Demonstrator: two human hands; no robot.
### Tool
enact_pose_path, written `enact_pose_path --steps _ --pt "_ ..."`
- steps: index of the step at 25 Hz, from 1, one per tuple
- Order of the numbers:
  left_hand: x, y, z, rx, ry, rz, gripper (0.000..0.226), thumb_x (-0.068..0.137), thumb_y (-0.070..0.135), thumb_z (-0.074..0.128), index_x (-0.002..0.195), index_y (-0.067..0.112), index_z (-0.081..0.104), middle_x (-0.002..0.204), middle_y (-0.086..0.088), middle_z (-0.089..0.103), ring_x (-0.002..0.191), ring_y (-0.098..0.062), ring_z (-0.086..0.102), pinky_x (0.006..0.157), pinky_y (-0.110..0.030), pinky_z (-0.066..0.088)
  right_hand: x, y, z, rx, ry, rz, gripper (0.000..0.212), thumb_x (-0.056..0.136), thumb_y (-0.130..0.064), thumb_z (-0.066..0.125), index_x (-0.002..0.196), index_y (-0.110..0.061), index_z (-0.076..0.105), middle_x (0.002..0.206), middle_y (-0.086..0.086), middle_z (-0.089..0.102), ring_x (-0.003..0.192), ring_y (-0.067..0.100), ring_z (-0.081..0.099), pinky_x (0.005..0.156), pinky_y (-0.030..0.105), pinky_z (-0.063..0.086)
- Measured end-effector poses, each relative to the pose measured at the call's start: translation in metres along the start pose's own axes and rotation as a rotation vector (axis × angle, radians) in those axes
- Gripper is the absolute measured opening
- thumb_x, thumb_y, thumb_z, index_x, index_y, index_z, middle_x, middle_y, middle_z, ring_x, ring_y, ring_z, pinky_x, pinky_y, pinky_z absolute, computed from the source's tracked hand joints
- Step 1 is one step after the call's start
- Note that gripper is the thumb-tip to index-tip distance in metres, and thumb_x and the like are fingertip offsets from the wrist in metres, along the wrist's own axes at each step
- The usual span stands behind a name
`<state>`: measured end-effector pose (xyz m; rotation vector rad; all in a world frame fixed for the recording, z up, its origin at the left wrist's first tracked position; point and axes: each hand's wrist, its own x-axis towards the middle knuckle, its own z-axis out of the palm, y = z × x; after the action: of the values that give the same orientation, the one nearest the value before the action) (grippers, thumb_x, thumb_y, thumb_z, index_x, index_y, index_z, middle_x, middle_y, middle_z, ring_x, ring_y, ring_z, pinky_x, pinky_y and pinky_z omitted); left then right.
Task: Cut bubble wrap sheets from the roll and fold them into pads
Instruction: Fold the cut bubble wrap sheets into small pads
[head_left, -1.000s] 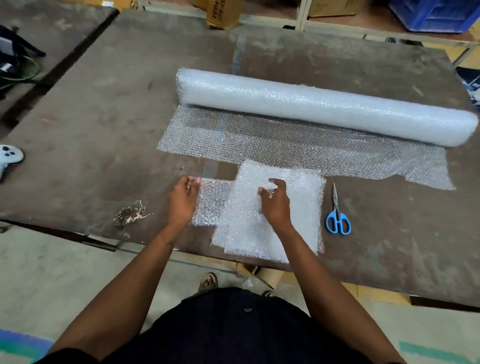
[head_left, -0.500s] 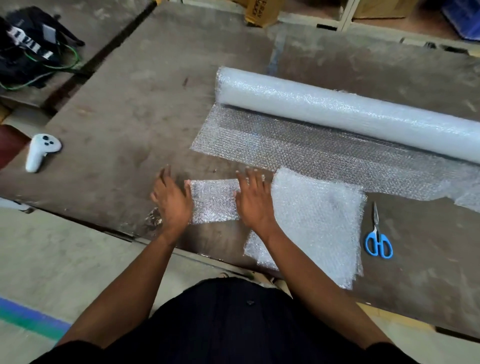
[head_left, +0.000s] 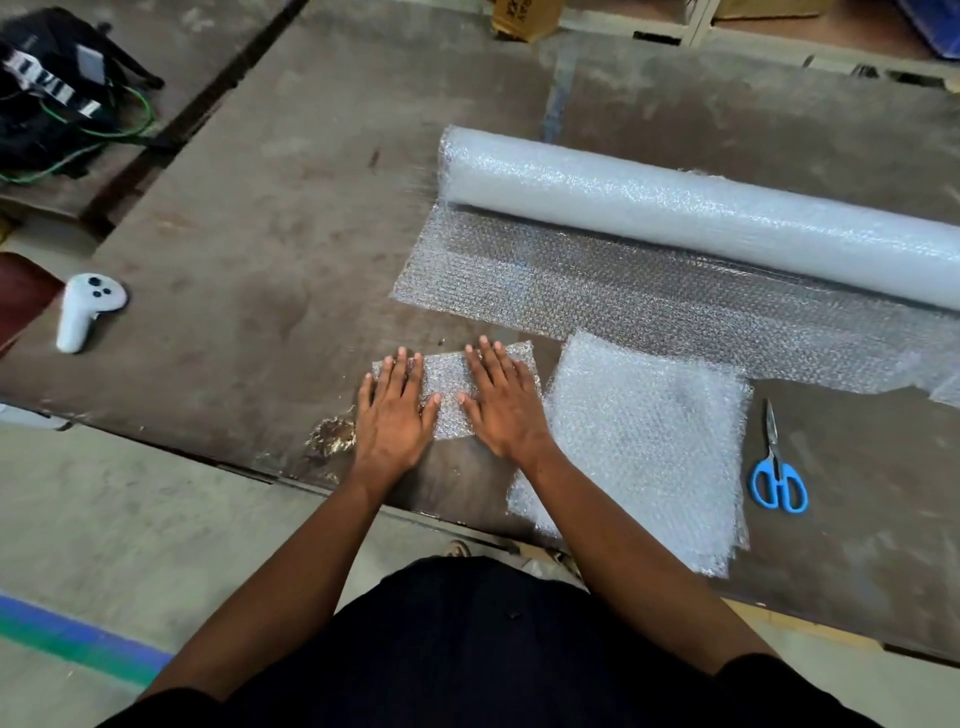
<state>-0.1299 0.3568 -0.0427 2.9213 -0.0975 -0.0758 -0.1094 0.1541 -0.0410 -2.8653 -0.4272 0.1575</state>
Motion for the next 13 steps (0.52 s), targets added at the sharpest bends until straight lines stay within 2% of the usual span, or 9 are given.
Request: enact_pose_path --steps 3,6,9,13 --pt "0.003 0.0 0.001 0.047 0.024 -0.032 0.071 0.107 0.053 0.023 0.169 0.019 0.016 0.176 -0.009 0.008 0.163 -0.024 0.008 0.131 -0.05 0.008 -0.008 -0.004 0.003 0.022 -0.001 0.171 0.079 0.109 -0.062 0.014 0.171 -0.014 0.002 0.178 0.012 -0.006 0.165 0.029 -0.009 0.132 0.053 -0.003" --pt "0.004 0.009 -0.004 0.055 0.046 -0.049 0.074 0.102 0.046 0.028 0.166 0.011 0.022 0.175 -0.015 0.016 0.162 -0.026 0.016 0.129 -0.05 0.017 -0.009 0.002 0.0 0.038 -0.08 0.134 0.084 0.108 -0.068 0.014 0.17 -0.015 -0.003 0.177 0.013 -0.011 0.164 0.029 -0.014 0.132 0.051 -0.006" --pt "0.003 0.031 -0.008 -0.028 0.087 0.017 0.067 0.105 0.04 0.036 0.165 0.011 0.026 0.174 -0.009 0.022 0.16 -0.02 0.021 0.126 -0.047 0.022 -0.006 0.01 -0.008 0.057 -0.12 0.099 0.083 0.109 -0.066 0.015 0.17 -0.013 -0.002 0.178 0.013 -0.01 0.164 0.029 -0.011 0.133 0.051 0.0" --pt "-0.001 0.072 -0.01 -0.189 0.133 0.078 0.054 0.107 0.033 0.048 0.158 0.015 0.042 0.165 -0.005 0.041 0.153 -0.02 0.036 0.124 -0.047 0.027 -0.023 0.02 -0.021 0.12 0.062 0.07 0.074 0.112 -0.057 0.025 0.169 -0.01 0.018 0.178 0.01 0.013 0.165 0.025 0.008 0.132 0.05 0.014"
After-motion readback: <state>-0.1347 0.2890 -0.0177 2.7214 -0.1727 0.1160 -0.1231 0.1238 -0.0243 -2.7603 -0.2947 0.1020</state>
